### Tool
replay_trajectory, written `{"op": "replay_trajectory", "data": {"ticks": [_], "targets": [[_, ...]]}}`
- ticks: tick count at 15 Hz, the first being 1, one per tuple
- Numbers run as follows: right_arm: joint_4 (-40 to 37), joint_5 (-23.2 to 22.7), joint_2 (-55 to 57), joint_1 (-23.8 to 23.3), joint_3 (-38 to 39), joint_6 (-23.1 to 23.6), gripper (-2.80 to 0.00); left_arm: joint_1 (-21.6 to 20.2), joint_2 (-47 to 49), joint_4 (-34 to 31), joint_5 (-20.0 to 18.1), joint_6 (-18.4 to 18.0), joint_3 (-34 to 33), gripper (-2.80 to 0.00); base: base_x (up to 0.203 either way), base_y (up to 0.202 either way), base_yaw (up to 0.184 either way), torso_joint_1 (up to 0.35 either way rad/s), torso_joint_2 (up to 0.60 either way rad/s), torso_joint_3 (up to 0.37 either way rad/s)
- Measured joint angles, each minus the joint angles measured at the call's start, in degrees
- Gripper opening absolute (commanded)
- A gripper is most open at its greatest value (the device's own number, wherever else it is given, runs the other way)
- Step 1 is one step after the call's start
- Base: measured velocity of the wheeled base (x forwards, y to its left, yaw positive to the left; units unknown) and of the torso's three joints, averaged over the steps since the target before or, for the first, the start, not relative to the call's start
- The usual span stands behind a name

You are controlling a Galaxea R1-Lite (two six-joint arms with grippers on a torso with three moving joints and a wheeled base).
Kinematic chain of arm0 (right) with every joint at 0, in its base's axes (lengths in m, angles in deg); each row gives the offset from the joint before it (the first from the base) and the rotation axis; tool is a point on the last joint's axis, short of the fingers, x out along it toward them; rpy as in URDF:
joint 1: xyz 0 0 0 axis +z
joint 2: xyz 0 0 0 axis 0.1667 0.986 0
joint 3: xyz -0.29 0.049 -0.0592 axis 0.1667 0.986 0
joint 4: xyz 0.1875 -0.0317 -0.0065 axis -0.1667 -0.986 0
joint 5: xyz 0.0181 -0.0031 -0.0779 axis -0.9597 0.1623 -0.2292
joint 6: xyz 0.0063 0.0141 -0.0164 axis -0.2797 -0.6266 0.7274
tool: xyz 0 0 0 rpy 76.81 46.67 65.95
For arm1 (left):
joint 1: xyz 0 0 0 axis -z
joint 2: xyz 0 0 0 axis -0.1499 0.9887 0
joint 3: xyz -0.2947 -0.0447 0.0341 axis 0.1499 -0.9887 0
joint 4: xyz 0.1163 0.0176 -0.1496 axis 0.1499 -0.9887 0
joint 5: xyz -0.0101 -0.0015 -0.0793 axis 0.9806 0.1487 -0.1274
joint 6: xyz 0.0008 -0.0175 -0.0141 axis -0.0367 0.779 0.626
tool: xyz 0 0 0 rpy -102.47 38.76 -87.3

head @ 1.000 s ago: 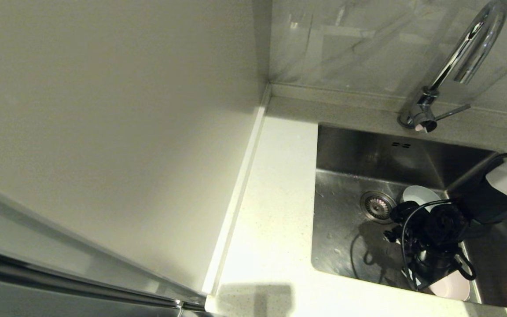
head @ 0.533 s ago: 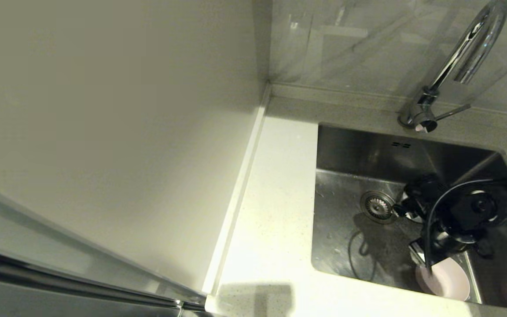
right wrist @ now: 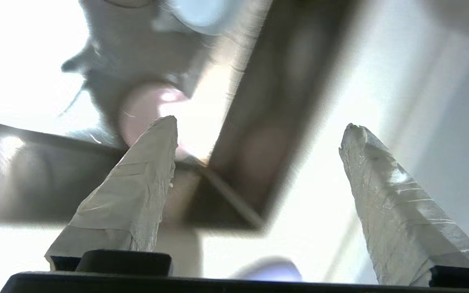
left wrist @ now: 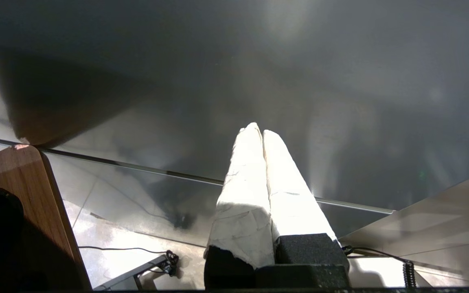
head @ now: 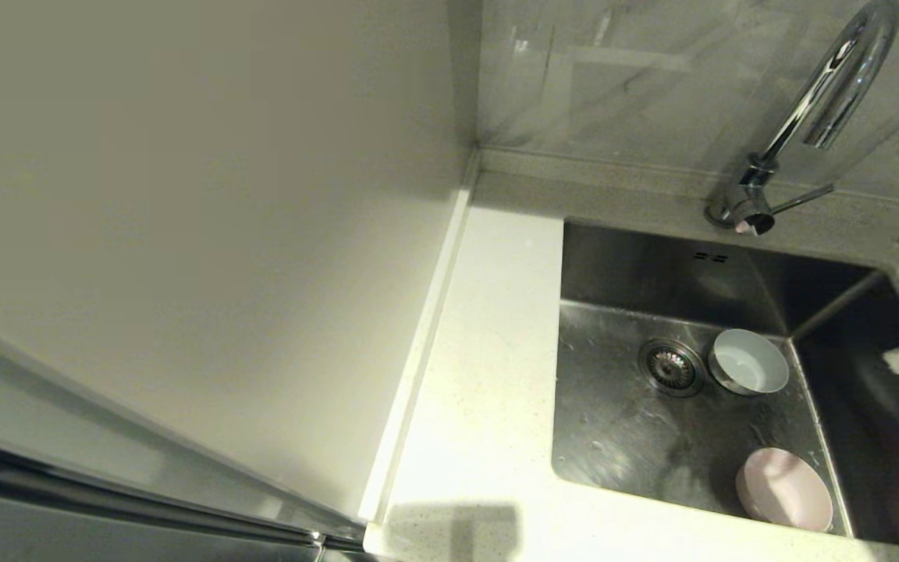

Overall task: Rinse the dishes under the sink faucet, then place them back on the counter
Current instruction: Put a plate into the sink

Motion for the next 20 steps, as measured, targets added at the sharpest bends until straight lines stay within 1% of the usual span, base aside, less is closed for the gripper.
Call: {"op": "replay_trajectory", "data": {"ticks": [2, 3, 4, 5, 6, 7, 8, 10, 12, 13, 14, 15, 17, 19, 20], "targets": [[-17.37, 2.87, -5.51, -2.47, -7.83, -0.47, 0.0, -0.05, 0.0, 0.02, 0.01, 0.0, 0.0, -2.8, 0.0, 0.0, 0.0, 0.0, 0.0, 0.0], [-26.87, 5.39, -8.25, -3.57, -11.15, -2.13, 0.0, -0.05, 0.0, 0.02, 0.0, -0.02, 0.0, -2.8, 0.0, 0.0, 0.0, 0.0, 0.0, 0.0], [-36.07, 8.6, -10.82, -4.47, -14.52, -5.35, 0.0, -0.05, 0.0, 0.0, 0.0, 0.0, 0.0, -2.8, 0.0, 0.0, 0.0, 0.0, 0.0, 0.0], [-43.32, 11.09, -12.75, -5.05, -16.83, -9.5, 0.0, -0.05, 0.0, 0.05, 0.02, -0.02, 0.0, -2.8, 0.0, 0.0, 0.0, 0.0, 0.0, 0.0], [-48.41, 12.47, -14.31, -5.46, -17.97, -14.3, 0.0, -0.05, 0.0, 0.0, 0.0, 0.0, 0.0, -2.8, 0.0, 0.0, 0.0, 0.0, 0.0, 0.0], [-50.79, 12.77, -15.6, -5.68, -17.71, -18.5, 0.0, -0.05, 0.0, 0.02, 0.0, -0.02, 0.0, -2.8, 0.0, 0.0, 0.0, 0.0, 0.0, 0.0], [-51.34, 12.77, -16.65, -5.63, -16.87, -21.04, 0.0, -0.05, 0.0, 0.0, 0.0, 0.0, 0.0, -2.8, 0.0, 0.0, 0.0, 0.0, 0.0, 0.0], [-51.51, 12.56, -17.78, -4.64, -14.68, -23.03, 0.0, -0.05, 0.0, 0.0, 0.0, 0.0, 0.0, -2.8, 0.0, 0.0, 0.0, 0.0, 0.0, 0.0], [-51.51, 12.47, -17.33, -4.26, -13.87, -23.28, 0.0, -0.05, 0.0, 0.0, 0.0, 0.0, 0.0, -2.8, 0.0, 0.0, 0.0, 0.0, 0.0, 0.0], [-51.48, 11.72, -16.61, -4.23, -13.69, -23.02, 0.0, -0.05, 0.0, -0.02, 0.0, 0.0, 0.0, -2.8, 0.0, 0.0, 0.0, 0.0, 0.0, 0.0], [-51.46, 9.21, -15.63, -4.24, -13.44, -22.93, 0.0, -0.05, 0.0, 0.01, 0.0, 0.0, 0.0, -2.8, 0.0, 0.0, 0.0, 0.0, 0.0, 0.0], [-51.47, 5.49, -14.56, -4.36, -12.75, -23.14, 0.0, -0.05, 0.0, 0.02, 0.0, 0.0, 0.0, -2.8, 0.0, 0.0, 0.0, 0.0, 0.0, 0.0], [-51.45, -4.19, -12.03, -5.4, -10.83, -25.2, 0.0, -0.05, 0.0, 0.02, 0.0, 0.0, 0.0, -2.8, 0.0, 0.0, 0.0, 0.0, 0.0, 0.0], [-51.41, -14.59, -8.91, -7.73, -8.49, -28.43, 0.0, -0.05, 0.0, 0.05, -0.02, -0.02, 0.0, -2.8, 0.0, 0.0, 0.0, 0.0, 0.0, 0.0], [-51.37, -19.04, -7.29, -9.05, -6.18, -29.66, 0.0, -0.05, 0.0, 0.02, 0.0, 0.0, 0.0, -2.8, 0.0, 0.0, 0.0, 0.0, 0.0, 0.0]]}}
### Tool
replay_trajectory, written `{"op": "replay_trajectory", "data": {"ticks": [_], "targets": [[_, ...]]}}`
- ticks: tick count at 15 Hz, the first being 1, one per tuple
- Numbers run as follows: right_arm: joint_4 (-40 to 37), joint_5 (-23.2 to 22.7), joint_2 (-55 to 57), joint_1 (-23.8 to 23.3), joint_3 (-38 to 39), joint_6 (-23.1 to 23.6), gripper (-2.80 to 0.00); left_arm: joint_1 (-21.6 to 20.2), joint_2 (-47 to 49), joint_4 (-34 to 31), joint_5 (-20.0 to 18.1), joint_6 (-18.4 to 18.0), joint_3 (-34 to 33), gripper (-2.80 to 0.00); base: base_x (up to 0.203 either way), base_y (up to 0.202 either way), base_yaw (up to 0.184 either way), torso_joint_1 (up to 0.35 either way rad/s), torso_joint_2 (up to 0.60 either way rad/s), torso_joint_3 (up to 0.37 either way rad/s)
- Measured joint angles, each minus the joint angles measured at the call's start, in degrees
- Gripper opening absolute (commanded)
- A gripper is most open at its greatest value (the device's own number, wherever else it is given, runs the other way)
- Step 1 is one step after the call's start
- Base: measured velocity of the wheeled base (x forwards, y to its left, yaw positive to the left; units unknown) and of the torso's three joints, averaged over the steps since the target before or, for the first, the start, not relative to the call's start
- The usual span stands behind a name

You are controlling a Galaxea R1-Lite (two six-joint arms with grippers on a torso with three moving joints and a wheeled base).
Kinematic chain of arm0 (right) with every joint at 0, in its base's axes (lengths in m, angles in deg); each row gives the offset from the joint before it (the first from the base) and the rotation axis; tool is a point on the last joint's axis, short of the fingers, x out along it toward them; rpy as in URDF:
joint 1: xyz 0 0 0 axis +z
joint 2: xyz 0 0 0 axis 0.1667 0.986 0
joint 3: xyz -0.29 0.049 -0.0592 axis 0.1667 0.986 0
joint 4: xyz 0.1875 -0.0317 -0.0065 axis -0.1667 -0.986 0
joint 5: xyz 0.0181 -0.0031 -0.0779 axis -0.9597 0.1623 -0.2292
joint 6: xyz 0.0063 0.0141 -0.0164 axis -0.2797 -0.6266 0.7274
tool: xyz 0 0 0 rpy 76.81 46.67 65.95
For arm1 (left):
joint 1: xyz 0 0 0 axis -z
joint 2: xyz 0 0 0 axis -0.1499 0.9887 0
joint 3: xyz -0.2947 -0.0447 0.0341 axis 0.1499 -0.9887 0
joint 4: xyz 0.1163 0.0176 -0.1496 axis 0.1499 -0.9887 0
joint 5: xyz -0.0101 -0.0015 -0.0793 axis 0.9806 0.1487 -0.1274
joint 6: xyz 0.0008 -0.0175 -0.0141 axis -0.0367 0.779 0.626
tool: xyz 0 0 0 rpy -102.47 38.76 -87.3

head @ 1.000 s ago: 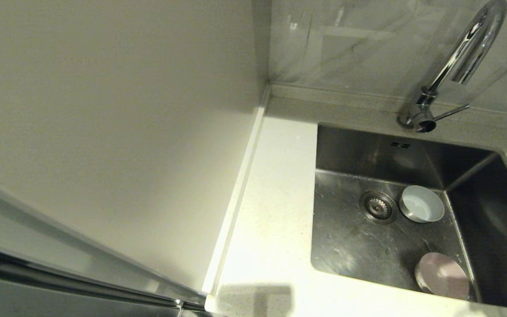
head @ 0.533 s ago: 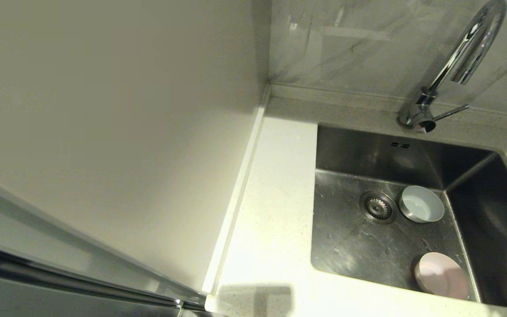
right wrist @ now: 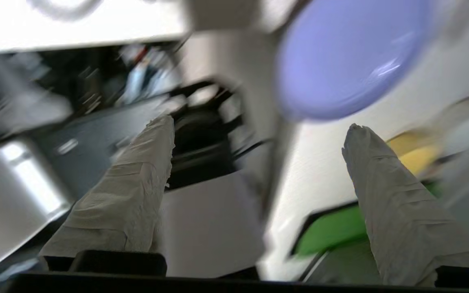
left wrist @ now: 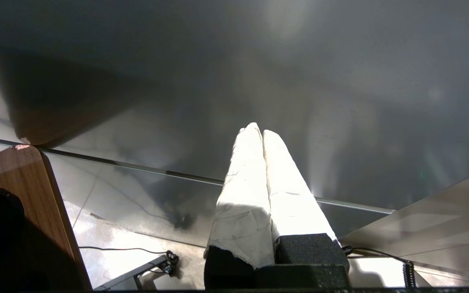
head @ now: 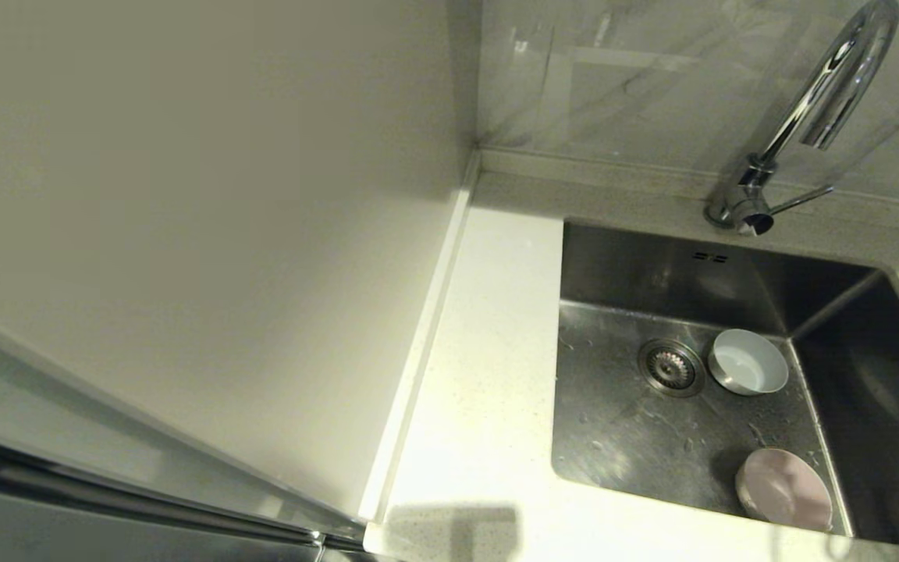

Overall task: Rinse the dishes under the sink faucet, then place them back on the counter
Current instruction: Put a plate into the sink

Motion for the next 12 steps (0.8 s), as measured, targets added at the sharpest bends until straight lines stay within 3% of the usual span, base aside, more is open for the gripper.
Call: {"op": "replay_trajectory", "data": {"ticks": [2, 4, 8, 12], "targets": [[0.04, -3.77, 3.44, -2.02, 5.49, -0.94, 0.0, 0.0, 0.0, 0.0, 0.0, -0.02, 0.0, -2.8, 0.0, 0.0, 0.0, 0.0, 0.0, 0.0], [2.8, -3.27, 6.82, -2.9, 10.31, -3.68, 0.0, 0.0, 0.0, 0.0, 0.0, -0.03, 0.0, -2.8, 0.0, 0.0, 0.0, 0.0, 0.0, 0.0], [7.39, 6.58, 12.56, -3.33, 14.04, -12.32, 0.0, 0.0, 0.0, -0.05, 0.0, -0.03, 0.0, -2.8, 0.0, 0.0, 0.0, 0.0, 0.0, 0.0], [21.42, 9.63, 16.0, -3.35, 17.53, -18.98, 0.0, 0.0, 0.0, 0.0, 0.0, 0.01, 0.0, -2.8, 0.0, 0.0, 0.0, 0.0, 0.0, 0.0]]}}
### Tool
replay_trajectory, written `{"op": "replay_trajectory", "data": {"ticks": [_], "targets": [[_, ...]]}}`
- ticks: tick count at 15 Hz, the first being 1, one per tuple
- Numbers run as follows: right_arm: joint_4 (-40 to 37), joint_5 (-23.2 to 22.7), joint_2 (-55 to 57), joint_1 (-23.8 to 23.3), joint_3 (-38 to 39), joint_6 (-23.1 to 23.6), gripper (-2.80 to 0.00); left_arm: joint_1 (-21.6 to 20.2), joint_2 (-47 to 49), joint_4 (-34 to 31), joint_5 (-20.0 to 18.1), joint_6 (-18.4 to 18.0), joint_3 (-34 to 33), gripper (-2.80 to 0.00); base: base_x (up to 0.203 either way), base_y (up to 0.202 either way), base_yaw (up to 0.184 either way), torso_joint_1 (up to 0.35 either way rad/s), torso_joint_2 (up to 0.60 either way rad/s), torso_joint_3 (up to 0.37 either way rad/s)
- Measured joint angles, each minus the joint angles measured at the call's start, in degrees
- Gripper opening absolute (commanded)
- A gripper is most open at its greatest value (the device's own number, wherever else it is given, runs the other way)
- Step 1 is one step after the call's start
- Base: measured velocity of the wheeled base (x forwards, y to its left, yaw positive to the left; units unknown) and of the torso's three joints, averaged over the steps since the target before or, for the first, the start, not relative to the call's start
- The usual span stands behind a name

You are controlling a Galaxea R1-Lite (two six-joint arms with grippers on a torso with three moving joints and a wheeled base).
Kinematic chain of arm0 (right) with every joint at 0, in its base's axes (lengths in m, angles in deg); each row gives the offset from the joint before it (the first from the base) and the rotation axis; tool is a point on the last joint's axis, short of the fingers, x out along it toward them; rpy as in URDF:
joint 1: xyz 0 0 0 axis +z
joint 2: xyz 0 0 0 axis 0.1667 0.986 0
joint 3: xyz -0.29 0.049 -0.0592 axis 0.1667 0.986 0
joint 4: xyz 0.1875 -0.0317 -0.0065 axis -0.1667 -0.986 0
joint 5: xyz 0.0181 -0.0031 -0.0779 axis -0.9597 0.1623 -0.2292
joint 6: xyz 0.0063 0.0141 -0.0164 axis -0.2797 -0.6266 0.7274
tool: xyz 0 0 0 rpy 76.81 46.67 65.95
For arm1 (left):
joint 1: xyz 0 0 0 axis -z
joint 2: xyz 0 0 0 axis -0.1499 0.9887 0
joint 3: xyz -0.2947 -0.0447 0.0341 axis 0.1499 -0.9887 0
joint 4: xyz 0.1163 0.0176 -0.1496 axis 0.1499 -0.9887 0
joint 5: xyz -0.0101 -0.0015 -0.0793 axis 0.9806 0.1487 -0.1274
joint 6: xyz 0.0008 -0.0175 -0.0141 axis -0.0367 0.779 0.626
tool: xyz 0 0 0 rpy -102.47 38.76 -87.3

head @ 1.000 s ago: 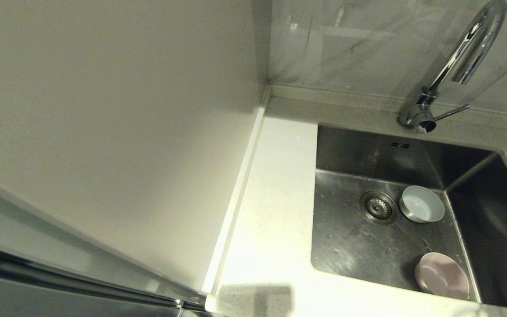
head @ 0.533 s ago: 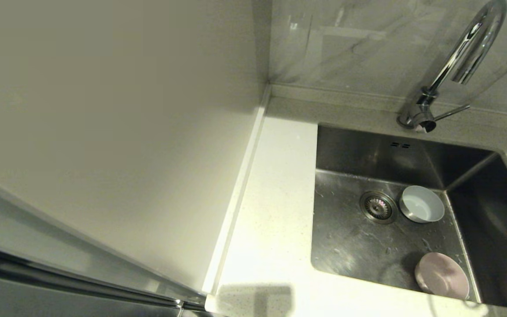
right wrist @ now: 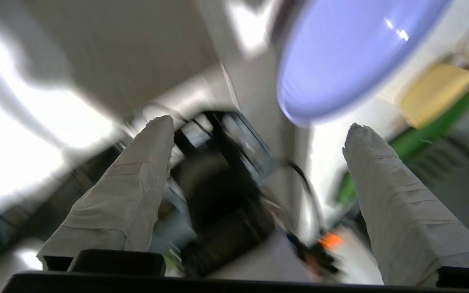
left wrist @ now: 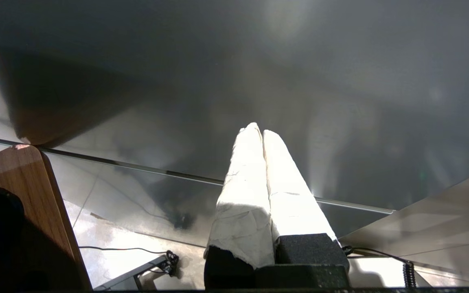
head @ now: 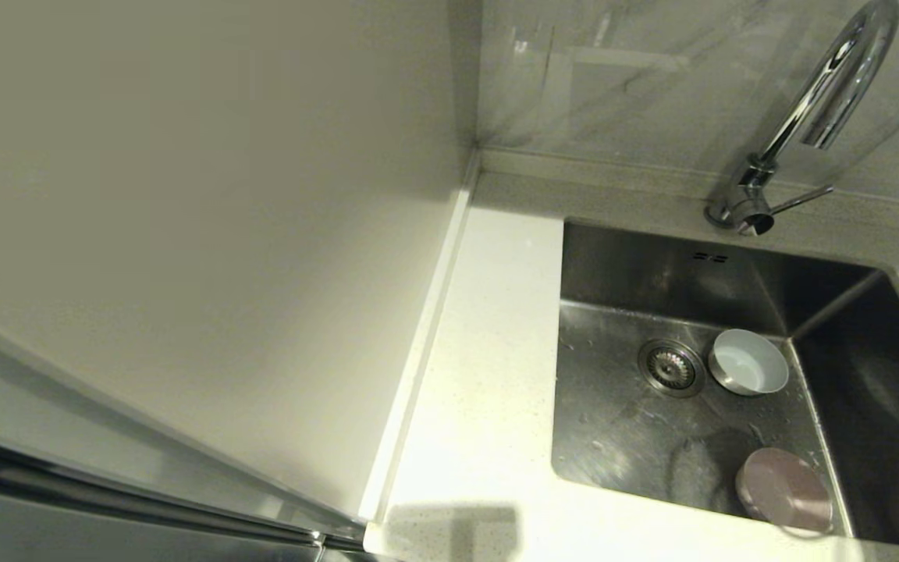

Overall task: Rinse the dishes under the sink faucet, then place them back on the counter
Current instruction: Put a plate into the sink

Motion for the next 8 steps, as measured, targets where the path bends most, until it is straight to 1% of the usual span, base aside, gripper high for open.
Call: {"op": "replay_trajectory", "data": {"ticks": [2, 4, 5, 8], "targets": [[6.99, 0.24, 1.61, 0.0, 2.3, -6.38, 0.0, 0.0, 0.0, -0.02, 0.0, -0.02, 0.0, -2.8, 0.0, 0.0, 0.0, 0.0, 0.0, 0.0], [9.42, 0.33, 2.95, -0.7, 3.07, -11.73, 0.0, 0.0, 0.0, -0.02, 0.0, -0.01, 0.0, -2.8, 0.0, 0.0, 0.0, 0.0, 0.0, 0.0], [10.32, 0.5, 3.43, -1.45, 3.18, -12.85, 0.0, 0.0, 0.0, 0.0, 0.0, -0.01, 0.0, -2.8, 0.0, 0.0, 0.0, 0.0, 0.0, 0.0], [13.11, 2.34, 4.18, -4.98, 3.16, -12.75, 0.0, 0.0, 0.0, -0.05, -0.02, -0.01, 0.0, -2.8, 0.0, 0.0, 0.0, 0.0, 0.0, 0.0]]}}
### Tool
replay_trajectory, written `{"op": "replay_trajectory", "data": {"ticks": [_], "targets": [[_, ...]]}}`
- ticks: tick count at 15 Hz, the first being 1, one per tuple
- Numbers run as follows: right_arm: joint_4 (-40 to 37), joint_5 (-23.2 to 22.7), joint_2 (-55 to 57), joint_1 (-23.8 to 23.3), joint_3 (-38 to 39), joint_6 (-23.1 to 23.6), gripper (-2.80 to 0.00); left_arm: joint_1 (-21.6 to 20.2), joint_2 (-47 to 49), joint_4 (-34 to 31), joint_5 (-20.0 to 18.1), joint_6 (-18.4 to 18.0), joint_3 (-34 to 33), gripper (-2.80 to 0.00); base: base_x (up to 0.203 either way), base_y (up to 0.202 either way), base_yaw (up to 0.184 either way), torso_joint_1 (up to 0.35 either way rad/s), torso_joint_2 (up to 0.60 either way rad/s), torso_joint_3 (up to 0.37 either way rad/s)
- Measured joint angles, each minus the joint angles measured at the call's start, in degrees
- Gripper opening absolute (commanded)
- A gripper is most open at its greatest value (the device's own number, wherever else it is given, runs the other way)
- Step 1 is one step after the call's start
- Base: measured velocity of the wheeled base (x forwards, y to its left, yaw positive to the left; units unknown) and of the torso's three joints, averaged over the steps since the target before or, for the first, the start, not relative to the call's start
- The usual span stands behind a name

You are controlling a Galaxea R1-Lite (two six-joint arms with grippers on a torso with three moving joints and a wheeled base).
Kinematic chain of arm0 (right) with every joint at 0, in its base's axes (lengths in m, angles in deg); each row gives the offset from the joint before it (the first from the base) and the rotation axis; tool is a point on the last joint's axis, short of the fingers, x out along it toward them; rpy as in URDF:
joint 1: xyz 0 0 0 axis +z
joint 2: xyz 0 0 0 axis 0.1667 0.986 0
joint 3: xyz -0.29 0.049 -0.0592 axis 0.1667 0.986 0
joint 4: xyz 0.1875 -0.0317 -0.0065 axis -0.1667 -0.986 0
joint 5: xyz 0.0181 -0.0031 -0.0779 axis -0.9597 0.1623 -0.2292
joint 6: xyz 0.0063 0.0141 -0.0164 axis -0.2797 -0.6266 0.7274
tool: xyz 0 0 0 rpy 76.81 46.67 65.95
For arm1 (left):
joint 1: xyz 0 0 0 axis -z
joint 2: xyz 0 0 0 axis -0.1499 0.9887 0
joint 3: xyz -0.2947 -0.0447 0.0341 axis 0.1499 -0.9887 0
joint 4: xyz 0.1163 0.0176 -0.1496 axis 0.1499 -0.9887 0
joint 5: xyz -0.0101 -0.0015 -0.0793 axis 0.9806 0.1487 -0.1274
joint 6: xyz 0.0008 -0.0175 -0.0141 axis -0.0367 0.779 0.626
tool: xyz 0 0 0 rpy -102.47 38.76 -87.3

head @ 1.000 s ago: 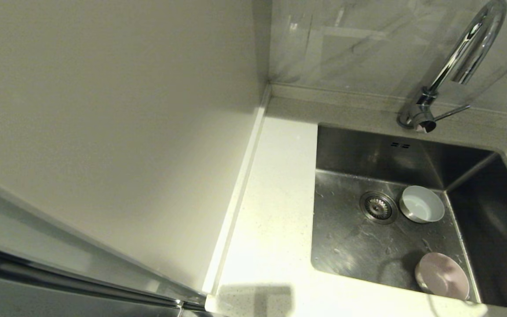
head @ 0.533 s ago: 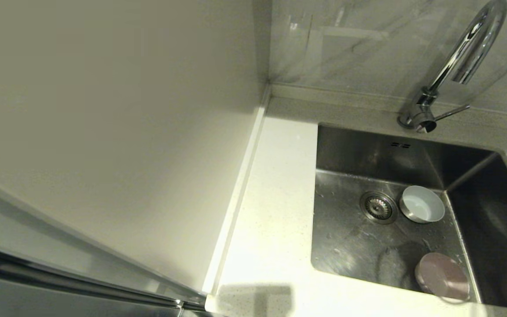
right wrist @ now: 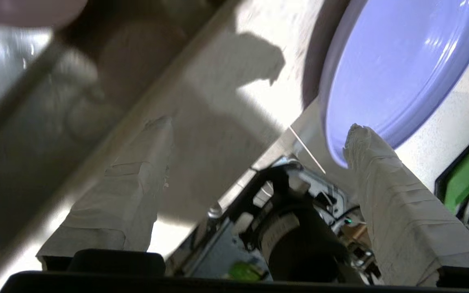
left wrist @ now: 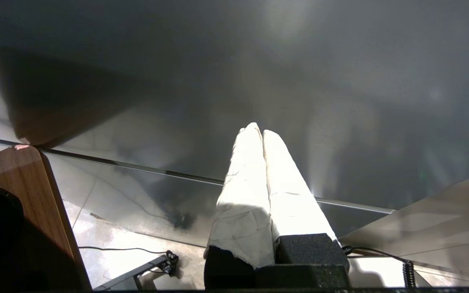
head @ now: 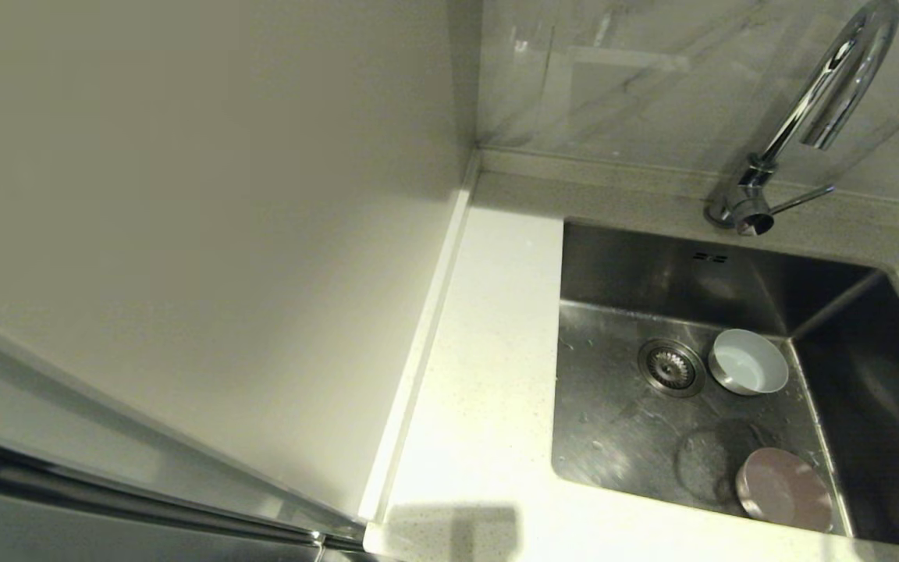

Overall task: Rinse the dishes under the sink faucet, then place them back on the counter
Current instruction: Put a plate into the sink

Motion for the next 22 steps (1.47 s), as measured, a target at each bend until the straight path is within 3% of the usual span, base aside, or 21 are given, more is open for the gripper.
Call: {"op": "replay_trajectory", "data": {"ticks": [2, 5, 7, 10, 16, 19, 22], "targets": [[0.14, 0.51, 0.05, -3.43, -0.59, 3.61, 0.0, 0.0, 0.0, 0.04, 0.02, -0.05, 0.0, -2.8, 0.0, 0.0, 0.0, 0.0, 0.0, 0.0], [0.22, -0.91, 0.03, -11.62, -1.53, 14.03, 0.0, 0.0, 0.0, 0.0, 0.02, -0.03, 0.0, -2.8, 0.0, 0.0, 0.0, 0.0, 0.0, 0.0], [0.6, -2.02, 0.19, -16.25, -1.8, 18.0, 0.0, 0.0, 0.0, 0.02, 0.04, 0.02, 0.0, -2.8, 0.0, 0.0, 0.0, 0.0, 0.0, 0.0], [5.42, -2.59, 1.52, -19.87, -0.41, 18.43, 0.0, 0.0, 0.0, 0.0, 0.02, 0.0, 0.0, -2.8, 0.0, 0.0, 0.0, 0.0, 0.0, 0.0], [12.87, -10.9, 6.1, -22.73, 0.69, 18.42, 0.0, 0.01, 0.0, 0.04, 0.01, -0.02, 0.0, -2.8, 0.0, 0.0, 0.0, 0.0, 0.0, 0.0], [14.67, -12.29, 6.89, -25.07, 0.99, 18.58, 0.0, 0.05, 0.0, 0.02, -0.02, -0.01, 0.0, -2.8, 0.0, 0.0, 0.0, 0.0, 0.0, 0.0], [14.83, -12.26, 6.98, -29.59, 0.79, 22.8, 0.0, 0.0, 0.0, 0.05, 0.02, 0.0, 0.0, -2.8, 0.0, 0.0, 0.0, 0.0, 0.0, 0.0]]}}
